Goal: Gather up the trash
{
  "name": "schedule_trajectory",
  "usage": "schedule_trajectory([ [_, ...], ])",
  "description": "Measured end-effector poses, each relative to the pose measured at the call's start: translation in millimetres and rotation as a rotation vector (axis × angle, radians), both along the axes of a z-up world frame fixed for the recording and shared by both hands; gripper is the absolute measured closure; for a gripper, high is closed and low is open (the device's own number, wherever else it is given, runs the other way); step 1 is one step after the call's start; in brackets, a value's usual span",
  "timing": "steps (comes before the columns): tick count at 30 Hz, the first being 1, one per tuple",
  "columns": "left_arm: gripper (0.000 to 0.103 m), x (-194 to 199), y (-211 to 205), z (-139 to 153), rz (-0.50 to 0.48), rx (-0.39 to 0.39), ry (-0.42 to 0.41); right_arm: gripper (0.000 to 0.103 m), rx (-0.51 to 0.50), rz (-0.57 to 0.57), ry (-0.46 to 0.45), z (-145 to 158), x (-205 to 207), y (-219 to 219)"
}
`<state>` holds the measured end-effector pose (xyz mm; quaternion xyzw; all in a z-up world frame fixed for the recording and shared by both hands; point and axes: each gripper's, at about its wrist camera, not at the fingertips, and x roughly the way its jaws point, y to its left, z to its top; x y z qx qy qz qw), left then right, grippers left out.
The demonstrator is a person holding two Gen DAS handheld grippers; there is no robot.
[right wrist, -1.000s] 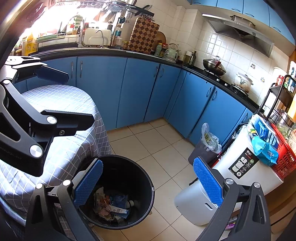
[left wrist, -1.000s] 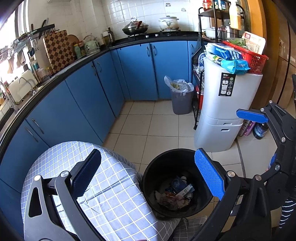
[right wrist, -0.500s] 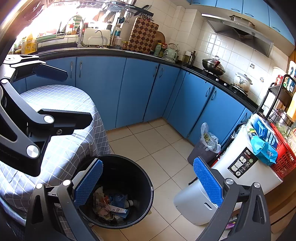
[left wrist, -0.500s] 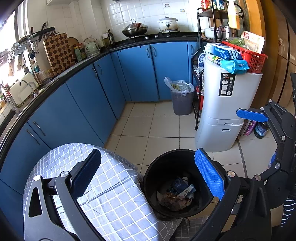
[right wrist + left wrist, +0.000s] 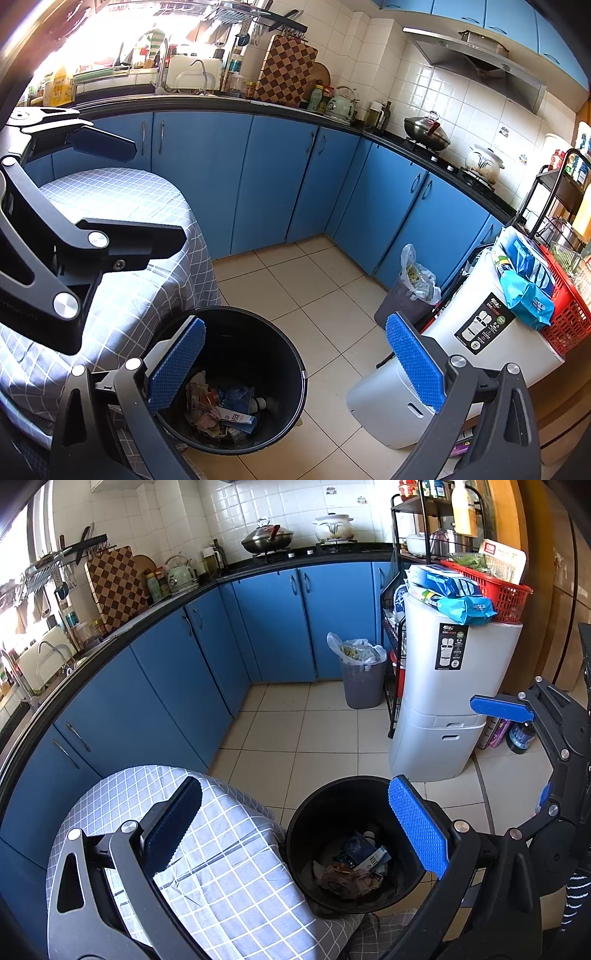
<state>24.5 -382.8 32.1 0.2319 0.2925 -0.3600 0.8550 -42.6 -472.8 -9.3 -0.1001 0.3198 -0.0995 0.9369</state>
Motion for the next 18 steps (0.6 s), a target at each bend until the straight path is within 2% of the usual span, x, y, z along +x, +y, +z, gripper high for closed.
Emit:
schedule_trajectory([
  [18,0.003,-1.3,-0.7,1.7,-0.008,0.001,-0.006,0.007,-0.006,0.002,-0.002,1.9,-2.4,-1.6],
])
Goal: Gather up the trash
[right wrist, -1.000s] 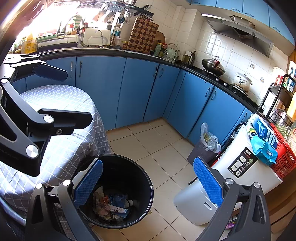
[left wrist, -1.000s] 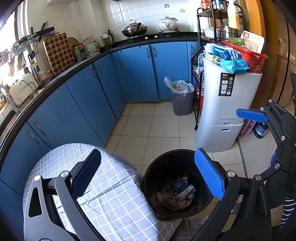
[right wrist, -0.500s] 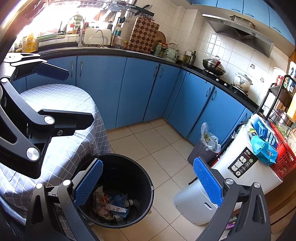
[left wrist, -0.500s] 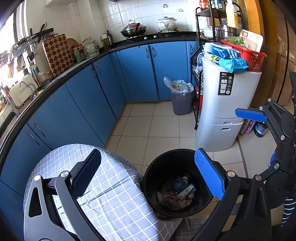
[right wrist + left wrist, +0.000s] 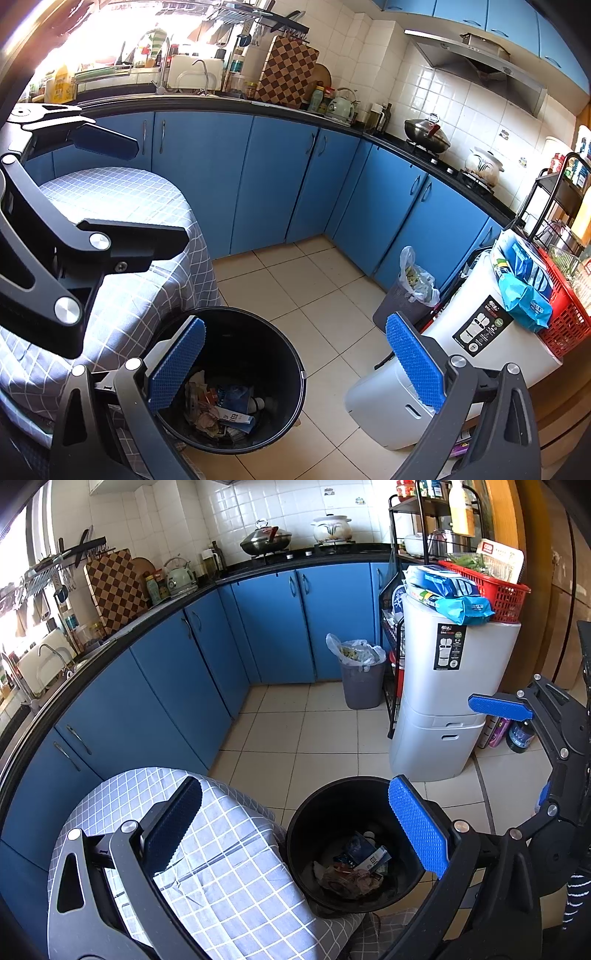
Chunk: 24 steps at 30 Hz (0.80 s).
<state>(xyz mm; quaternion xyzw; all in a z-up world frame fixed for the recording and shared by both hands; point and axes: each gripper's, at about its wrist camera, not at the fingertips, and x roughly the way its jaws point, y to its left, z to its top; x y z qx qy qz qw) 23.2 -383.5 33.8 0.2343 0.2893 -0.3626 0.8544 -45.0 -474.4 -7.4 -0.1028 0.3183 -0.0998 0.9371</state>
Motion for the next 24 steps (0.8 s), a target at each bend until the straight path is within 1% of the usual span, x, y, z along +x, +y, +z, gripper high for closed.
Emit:
schedule_trajectory([
  [14,0.003,-1.9,1.2,1.2,-0.002,0.002,-0.008,0.007,-0.004,0.002,0.002,0.3,-0.6,1.1],
  [19,0.003,-3.0,2.1,1.7,-0.013,0.001,0.003,0.007,-0.005,0.000,0.002,0.0,-0.5,1.6],
  [24,0.003,-8.2,3.4,2.2,-0.020,0.000,-0.031,0.007,-0.011,-0.003,0.009,1.6,-1.3,-0.2],
])
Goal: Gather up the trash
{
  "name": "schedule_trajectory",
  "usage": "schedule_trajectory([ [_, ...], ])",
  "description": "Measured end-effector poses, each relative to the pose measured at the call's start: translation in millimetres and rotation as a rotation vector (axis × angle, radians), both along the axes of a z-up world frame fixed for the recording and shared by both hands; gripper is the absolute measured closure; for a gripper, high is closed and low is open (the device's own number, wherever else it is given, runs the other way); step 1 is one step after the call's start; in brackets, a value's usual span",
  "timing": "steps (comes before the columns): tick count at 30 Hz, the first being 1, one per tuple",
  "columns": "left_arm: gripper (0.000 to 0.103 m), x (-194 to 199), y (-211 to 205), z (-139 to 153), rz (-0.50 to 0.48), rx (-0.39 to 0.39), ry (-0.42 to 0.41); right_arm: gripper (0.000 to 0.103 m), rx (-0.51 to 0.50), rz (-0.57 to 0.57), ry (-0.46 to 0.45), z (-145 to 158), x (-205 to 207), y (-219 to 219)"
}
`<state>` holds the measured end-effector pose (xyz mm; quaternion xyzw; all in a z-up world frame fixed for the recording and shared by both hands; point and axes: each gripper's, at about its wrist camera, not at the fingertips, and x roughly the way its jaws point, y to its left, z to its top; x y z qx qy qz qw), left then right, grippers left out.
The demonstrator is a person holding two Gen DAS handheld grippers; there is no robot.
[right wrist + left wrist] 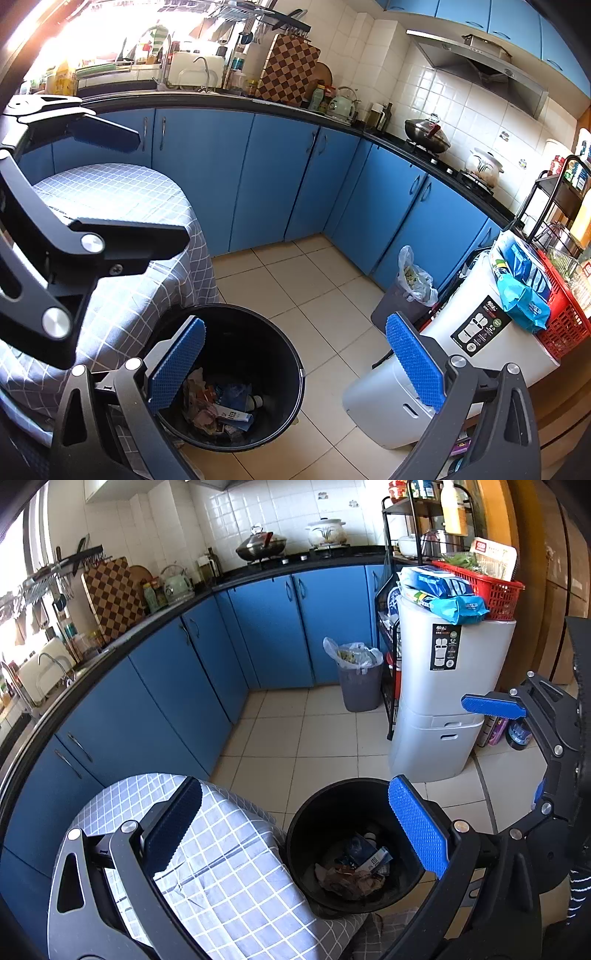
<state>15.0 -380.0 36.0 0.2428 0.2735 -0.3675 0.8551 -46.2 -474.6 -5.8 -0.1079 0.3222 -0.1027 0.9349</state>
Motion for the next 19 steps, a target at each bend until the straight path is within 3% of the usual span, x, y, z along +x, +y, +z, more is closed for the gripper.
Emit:
schedule_trajectory([
  [19,0.003,-3.7,0.6,-1.3,-0.011,0.024,-0.021,0.007,-0.004,-0.006,0.006,-2.2,-0.2,-3.2],
])
